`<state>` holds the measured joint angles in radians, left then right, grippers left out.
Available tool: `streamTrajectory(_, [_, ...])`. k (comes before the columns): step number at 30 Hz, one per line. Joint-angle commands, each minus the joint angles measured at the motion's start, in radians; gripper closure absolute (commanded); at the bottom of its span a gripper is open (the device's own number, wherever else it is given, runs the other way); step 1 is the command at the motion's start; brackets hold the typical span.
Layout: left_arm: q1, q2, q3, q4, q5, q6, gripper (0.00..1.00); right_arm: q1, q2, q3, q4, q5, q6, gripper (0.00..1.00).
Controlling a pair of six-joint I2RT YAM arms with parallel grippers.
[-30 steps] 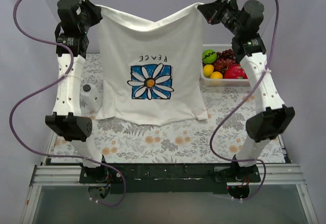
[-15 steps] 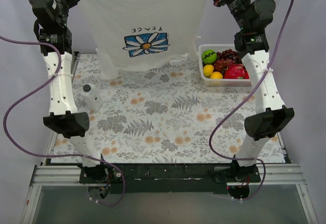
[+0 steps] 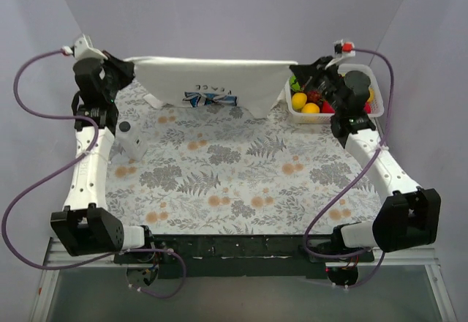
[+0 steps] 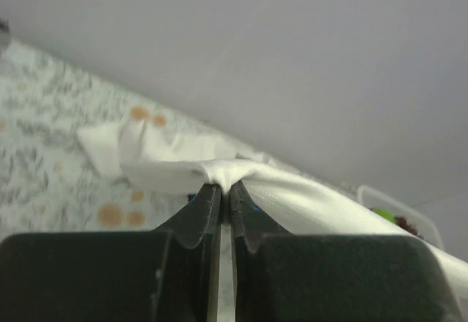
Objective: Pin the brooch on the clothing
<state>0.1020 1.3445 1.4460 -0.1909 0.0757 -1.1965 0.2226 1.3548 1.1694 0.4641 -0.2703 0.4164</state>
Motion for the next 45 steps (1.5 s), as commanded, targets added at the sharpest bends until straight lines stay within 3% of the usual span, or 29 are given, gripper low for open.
streamTrajectory(1, [0.015,-0.162,-0.258,-0.051,0.014,-0.046,1.0,-0.012,-0.158,-0.256,-0.013,0.011,0.01,0.99])
streamTrajectory(6, [0.013,-0.26,-0.496,-0.175,0.05,-0.153,1.0,-0.012,-0.31,-0.483,-0.201,0.017,0.013,0.99])
streamTrajectory(11, [0.015,-0.284,-0.559,-0.286,0.183,-0.192,1.0,-0.011,-0.428,-0.635,-0.362,-0.01,0.064,0.99])
streamTrajectory(16, [0.013,-0.303,-0.57,-0.447,0.133,-0.204,1.0,-0.008,-0.511,-0.666,-0.611,-0.02,0.047,0.99])
streamTrajectory(23, [0.015,-0.32,-0.596,-0.616,0.068,-0.196,1.0,0.023,-0.482,-0.663,-0.867,-0.063,0.035,0.99])
streamTrajectory(34, [0.015,-0.38,-0.635,-0.792,0.055,-0.186,1.0,0.15,-0.382,-0.659,-1.047,-0.078,0.045,0.99])
streamTrajectory(45, [-0.024,-0.47,-0.667,-0.995,-0.051,-0.245,1.0,0.239,-0.338,-0.637,-1.183,-0.044,0.051,0.99])
